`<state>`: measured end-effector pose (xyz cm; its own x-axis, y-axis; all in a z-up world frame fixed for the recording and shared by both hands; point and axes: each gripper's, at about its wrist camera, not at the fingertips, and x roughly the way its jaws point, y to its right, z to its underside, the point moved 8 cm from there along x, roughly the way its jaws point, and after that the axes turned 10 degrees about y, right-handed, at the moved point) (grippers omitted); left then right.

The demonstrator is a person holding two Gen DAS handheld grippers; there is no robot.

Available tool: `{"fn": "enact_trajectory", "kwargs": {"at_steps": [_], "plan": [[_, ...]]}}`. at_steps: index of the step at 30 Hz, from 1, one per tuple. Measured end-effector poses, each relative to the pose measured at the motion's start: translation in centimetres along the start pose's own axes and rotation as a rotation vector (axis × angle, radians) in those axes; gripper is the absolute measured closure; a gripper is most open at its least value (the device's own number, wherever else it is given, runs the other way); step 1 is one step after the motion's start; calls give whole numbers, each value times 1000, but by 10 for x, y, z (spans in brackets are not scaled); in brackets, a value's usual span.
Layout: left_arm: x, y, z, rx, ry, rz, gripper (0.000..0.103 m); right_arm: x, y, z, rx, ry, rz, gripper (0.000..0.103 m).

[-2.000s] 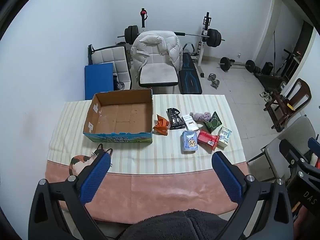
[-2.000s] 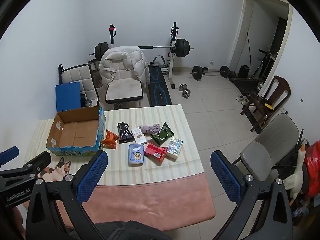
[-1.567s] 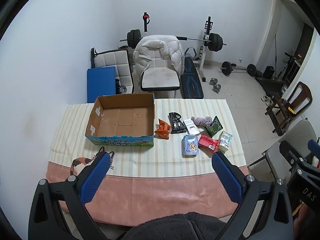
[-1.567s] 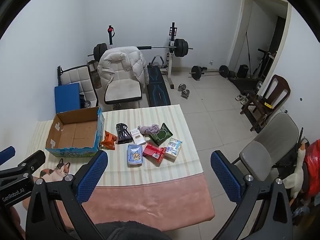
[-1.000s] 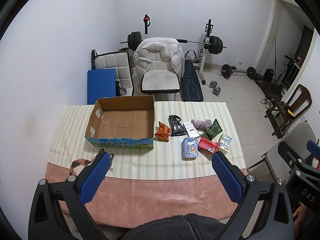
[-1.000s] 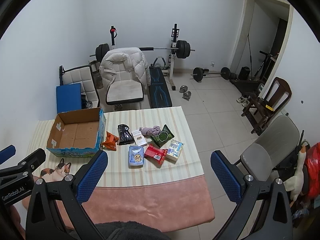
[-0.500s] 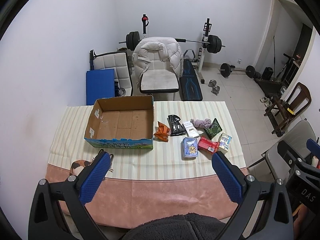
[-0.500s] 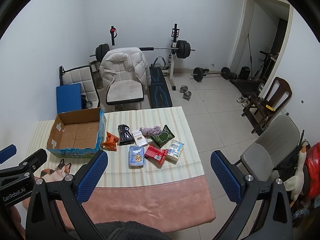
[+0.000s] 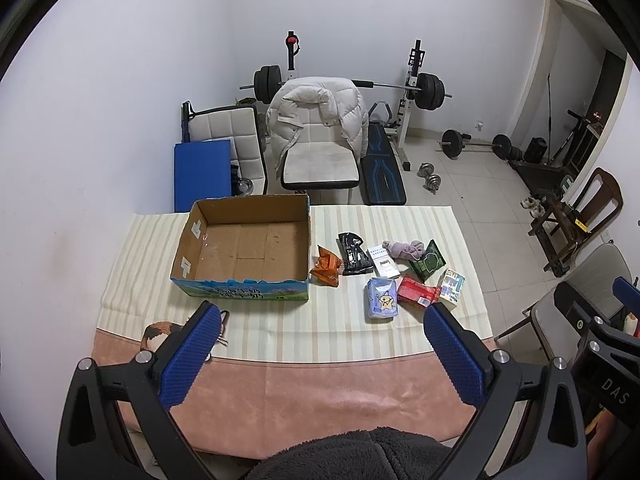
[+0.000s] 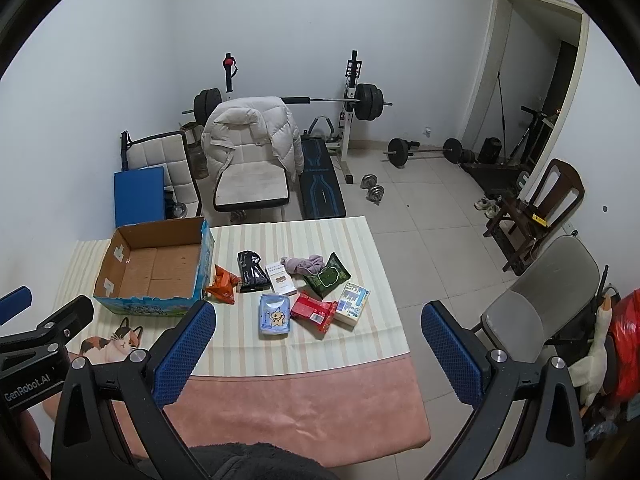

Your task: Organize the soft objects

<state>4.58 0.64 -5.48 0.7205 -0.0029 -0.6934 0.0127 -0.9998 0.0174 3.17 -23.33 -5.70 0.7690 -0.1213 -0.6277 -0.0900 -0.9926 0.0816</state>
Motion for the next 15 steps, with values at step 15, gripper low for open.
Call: {"fn": "enact_trajectory", "kwargs": {"at_steps": [15], "plan": [[0,-1,-1,1,4,4,0,-3,-4,-2,-7,0,-2,0]]}}
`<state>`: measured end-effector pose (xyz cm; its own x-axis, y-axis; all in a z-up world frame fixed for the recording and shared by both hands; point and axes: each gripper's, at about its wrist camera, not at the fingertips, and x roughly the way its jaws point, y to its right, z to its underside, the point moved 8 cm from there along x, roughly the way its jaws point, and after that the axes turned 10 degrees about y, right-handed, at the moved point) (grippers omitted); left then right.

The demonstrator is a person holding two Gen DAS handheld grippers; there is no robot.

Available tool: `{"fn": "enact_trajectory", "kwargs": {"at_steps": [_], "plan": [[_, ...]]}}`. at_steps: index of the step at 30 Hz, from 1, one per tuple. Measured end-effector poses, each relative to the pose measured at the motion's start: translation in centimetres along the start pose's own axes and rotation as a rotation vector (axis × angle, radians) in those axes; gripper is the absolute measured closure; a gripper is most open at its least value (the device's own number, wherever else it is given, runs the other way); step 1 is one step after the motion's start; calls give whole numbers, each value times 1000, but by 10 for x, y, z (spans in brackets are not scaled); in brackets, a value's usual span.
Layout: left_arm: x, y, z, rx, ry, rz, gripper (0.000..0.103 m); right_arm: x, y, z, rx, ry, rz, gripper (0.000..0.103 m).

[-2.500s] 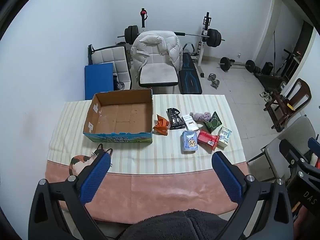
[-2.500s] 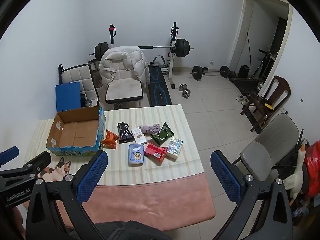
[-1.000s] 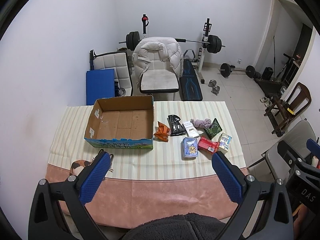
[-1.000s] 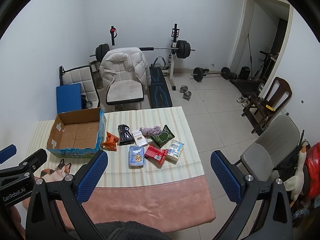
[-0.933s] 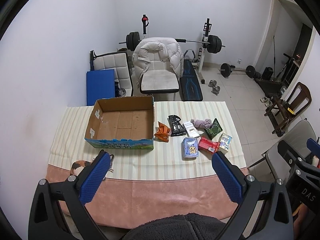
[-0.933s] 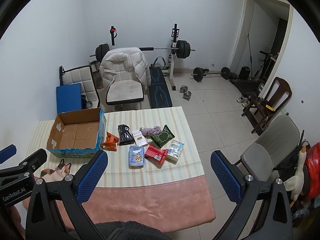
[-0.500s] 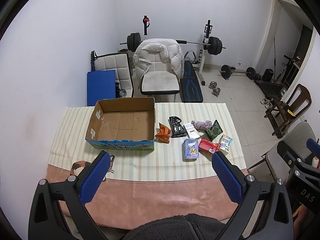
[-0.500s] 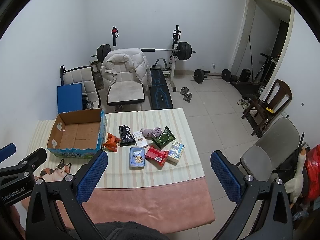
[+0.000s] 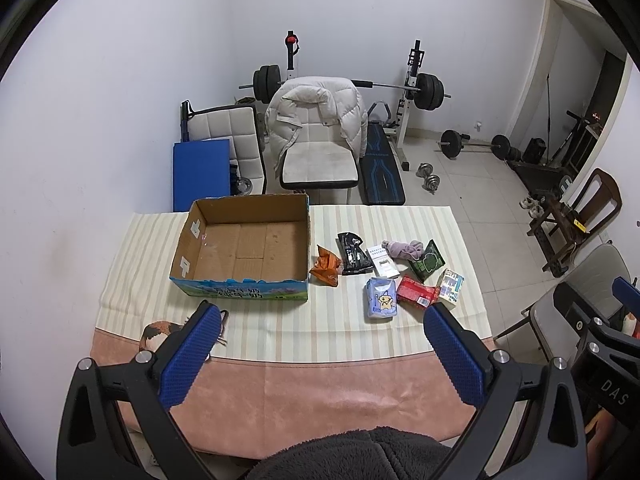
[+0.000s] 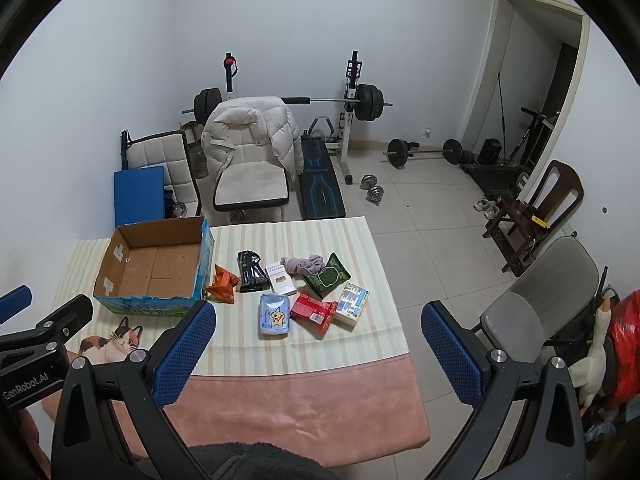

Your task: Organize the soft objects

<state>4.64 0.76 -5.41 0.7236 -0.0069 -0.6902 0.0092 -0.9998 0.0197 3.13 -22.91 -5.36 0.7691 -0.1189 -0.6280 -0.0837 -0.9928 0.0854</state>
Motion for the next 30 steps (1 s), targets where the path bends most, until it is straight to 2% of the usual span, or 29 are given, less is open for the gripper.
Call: {"fn": "enact_trajectory", "kwargs": {"at_steps": [24,30], "plan": [[2,2,1,7,-3,6,0,2,-6,0,13,-7,-10,0],[44,11,2,13,-65,19,0,35,13,7,101,-47,-34,0]]}}
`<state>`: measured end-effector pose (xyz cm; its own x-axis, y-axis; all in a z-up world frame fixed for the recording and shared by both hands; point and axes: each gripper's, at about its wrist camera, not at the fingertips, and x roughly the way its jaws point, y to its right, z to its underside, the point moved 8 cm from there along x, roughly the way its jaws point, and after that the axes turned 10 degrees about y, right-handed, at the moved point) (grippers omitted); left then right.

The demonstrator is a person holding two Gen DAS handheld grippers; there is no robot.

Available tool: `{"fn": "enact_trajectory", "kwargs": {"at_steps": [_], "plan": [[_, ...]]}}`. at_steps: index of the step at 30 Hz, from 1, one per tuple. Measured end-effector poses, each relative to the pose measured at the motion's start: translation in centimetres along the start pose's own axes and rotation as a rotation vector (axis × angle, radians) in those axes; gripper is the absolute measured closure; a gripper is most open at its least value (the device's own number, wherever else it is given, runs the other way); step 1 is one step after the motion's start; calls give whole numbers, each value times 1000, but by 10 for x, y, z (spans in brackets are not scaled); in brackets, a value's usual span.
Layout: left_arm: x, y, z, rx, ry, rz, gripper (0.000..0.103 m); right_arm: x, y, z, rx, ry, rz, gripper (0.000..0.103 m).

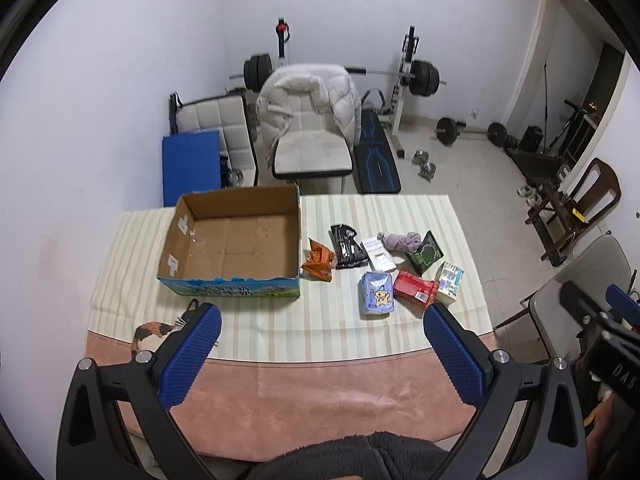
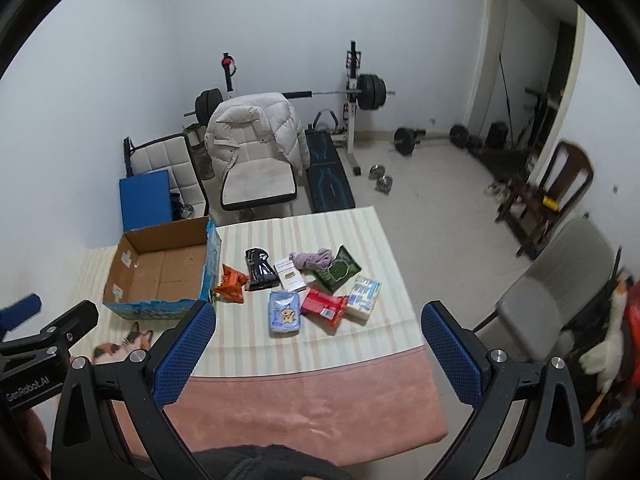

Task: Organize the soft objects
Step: 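Grasp the blue tissue pack with the left tool while the right tool grasps the yellow carton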

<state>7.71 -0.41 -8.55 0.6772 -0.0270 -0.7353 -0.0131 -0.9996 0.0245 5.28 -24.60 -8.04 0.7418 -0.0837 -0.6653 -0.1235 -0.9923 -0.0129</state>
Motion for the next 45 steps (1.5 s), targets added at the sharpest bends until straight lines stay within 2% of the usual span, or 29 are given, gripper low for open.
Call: {"fn": "enact_trajectory", "kwargs": {"at_steps": [4,10,14,18,21,25,29,32,34,39,41,42,43,45], "plan": [[60,7,6,-3,-116,29,0,56,37,13,39,-93,42,0],[164,31,34,-7,-303,70,0,181,84,63,107,-335,19,0],[232,54,62,-17,-423,82,0,271,97,91,10,-455,21,0],[297,76,89,-41,-540,89,0,354,115,114,91,-599,12,0],[336,90,111,-77,-625,98,10,417,125,134,151,-693,21,2],[383,104,135,-98,-715,107,10,470,125,163,222,-786,15,8],[410,113,157,-80,-780,115,10,499,124,186,225,-842,32,8],[424,118,174,-48,-827,106,10,510,124,199,226,-879,34,15],[431,120,183,-15,-843,96,10,514,125,207,230,-904,34,20],[442,120,195,19,-845,66,10,519,132,218,246,-923,33,21],[446,120,199,35,-831,49,17,520,134,219,249,-922,32,21],[447,119,202,45,-829,39,25,520,134,221,248,-924,33,21],[448,119,204,54,-823,29,28,520,135,222,247,-927,34,22],[449,121,196,64,-814,5,37,520,136,223,237,-931,42,27]]}}
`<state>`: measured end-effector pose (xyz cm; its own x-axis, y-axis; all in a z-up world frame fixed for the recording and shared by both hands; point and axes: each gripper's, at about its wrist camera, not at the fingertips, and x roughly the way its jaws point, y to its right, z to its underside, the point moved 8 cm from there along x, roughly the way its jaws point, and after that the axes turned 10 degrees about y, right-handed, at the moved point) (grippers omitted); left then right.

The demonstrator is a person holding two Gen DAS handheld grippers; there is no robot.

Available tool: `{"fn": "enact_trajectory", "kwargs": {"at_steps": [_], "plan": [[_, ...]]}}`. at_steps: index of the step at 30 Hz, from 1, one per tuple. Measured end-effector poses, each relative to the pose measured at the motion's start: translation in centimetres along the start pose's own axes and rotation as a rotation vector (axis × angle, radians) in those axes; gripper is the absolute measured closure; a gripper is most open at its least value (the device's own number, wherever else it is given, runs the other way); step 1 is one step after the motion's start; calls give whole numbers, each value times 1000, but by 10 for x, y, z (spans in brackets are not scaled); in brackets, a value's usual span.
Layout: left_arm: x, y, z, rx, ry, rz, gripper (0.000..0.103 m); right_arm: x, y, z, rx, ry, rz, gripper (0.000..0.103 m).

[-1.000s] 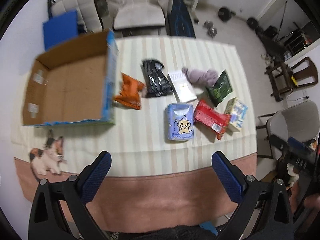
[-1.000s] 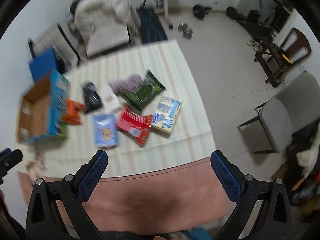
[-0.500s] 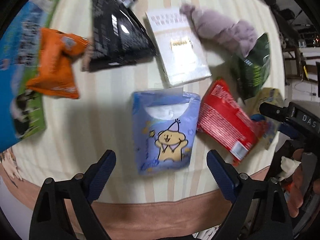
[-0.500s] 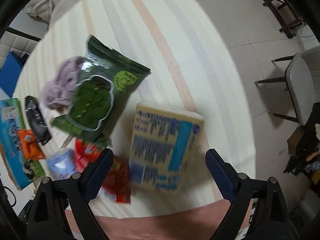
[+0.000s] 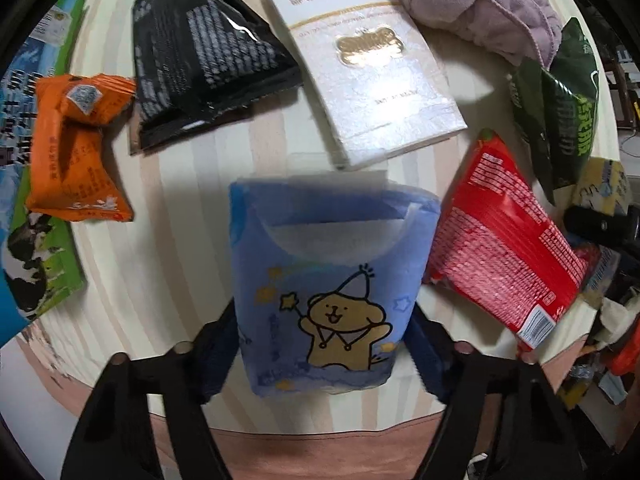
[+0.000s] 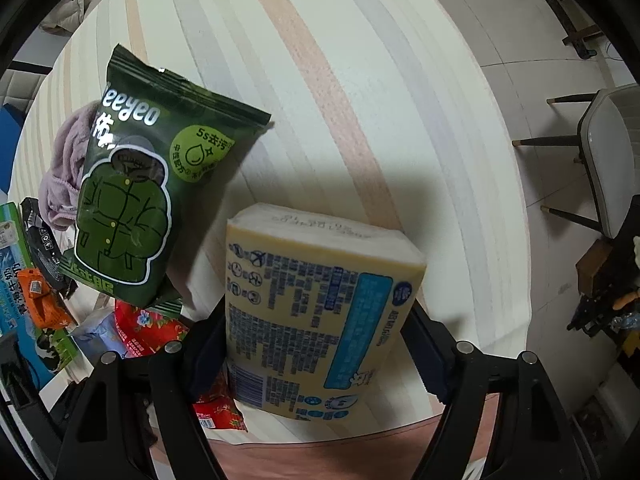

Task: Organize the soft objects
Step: 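Grasp the blue tissue pack with the left tool while the right tool grasps the yellow carton, then carry both items into the cardboard box and open both tools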

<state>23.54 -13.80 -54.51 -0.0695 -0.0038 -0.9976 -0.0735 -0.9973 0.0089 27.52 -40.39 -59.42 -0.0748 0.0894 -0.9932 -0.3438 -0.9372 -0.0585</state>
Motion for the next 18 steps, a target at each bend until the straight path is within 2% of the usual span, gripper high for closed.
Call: {"fn": "enact_trajectory", "kwargs": {"at_steps": [1,2,6,12,16,18], "plan": [[-2,-2,-1,-7,6,-4,42,2,-2,-4,-6,-3,13,34],[-5,-4,-1,-14,9,-1,44,2,-4,-2,-15,-1,33,37],[-16,-15,3,-38,16,15,56,-5,-7,10,7,6,11,37],[-60,-35,19,-66,80,44,57,-31,3,20,15,49,-23,37],[-114,-46,30,-85,157,77,57,-70,5,32,-24,100,-70,37],[-147,-57,36,-94,200,94,57,-93,-8,45,-62,126,-107,37]]}}
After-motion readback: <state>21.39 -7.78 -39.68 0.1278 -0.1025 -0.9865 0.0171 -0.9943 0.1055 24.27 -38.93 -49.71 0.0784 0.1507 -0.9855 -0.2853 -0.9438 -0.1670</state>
